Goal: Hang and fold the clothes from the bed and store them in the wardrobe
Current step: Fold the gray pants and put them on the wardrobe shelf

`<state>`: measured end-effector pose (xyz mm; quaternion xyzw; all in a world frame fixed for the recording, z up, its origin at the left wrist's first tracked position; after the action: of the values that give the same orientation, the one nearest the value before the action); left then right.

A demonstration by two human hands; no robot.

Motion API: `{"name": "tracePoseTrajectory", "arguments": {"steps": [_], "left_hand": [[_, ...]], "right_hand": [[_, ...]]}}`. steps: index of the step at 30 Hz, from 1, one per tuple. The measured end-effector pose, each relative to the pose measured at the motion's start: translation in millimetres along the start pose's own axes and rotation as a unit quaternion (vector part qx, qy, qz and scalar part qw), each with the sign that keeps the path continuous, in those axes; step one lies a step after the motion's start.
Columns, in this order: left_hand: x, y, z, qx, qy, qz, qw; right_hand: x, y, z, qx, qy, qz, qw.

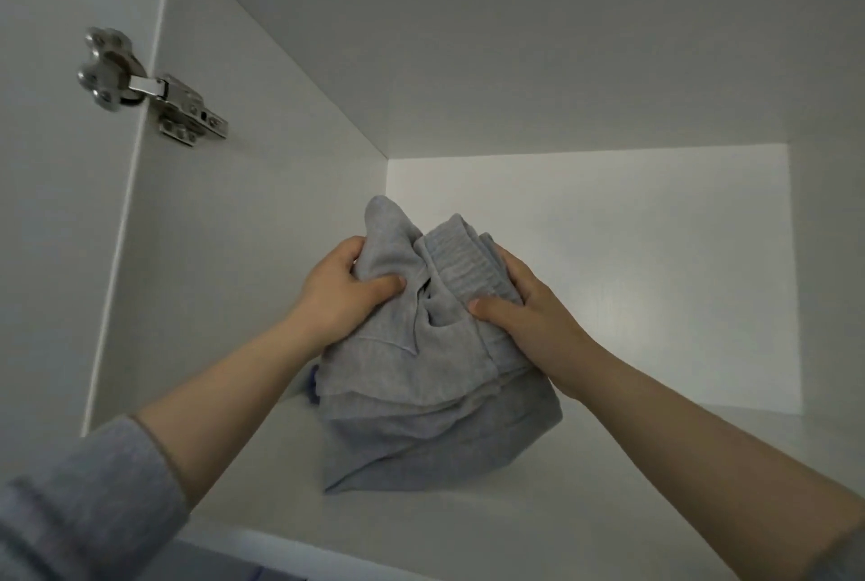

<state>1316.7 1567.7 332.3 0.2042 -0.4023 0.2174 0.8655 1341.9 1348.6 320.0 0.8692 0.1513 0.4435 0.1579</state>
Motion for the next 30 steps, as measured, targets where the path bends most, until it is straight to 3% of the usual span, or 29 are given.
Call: {"name": "tracePoseTrajectory", "arguments": {"steps": [16, 22, 26, 30], "left_hand": [[103.8, -33.3, -65.7, 0.106, -0.071, -0.062, 0.99], [137.7, -41.4, -97.0, 0.137, -0.05, -0.074, 0.987], [123.1, -67.9, -156.6, 0.189, 0.068, -0.147, 0.969], [94.3, -79.8, -212.3, 0.238, 0.188, -0.215, 0.928]], "right_hand": [[66.8, -19.7, 54.5, -0.041, 0.019, 0.046, 0.998], [97.8, -33.5, 92.0, -0.02, 0.001, 0.041, 0.999], [87.1, -51.3, 158.1, 0.0, -0.148, 0.039, 0.988], [74.8, -58.7, 206.5, 0.034, -0.354, 0.027, 0.934]]}}
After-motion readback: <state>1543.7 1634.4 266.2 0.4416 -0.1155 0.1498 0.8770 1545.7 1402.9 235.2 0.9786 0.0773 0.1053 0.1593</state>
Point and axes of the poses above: each hand's wrist, its own x-axis towards the middle knuckle, its own y-axis out of the back of the hand, z = x × y, the point moved 2 cm from there along x, towards the middle knuckle, and after that the axes turned 6 degrees about -x, right-handed, at the moved point
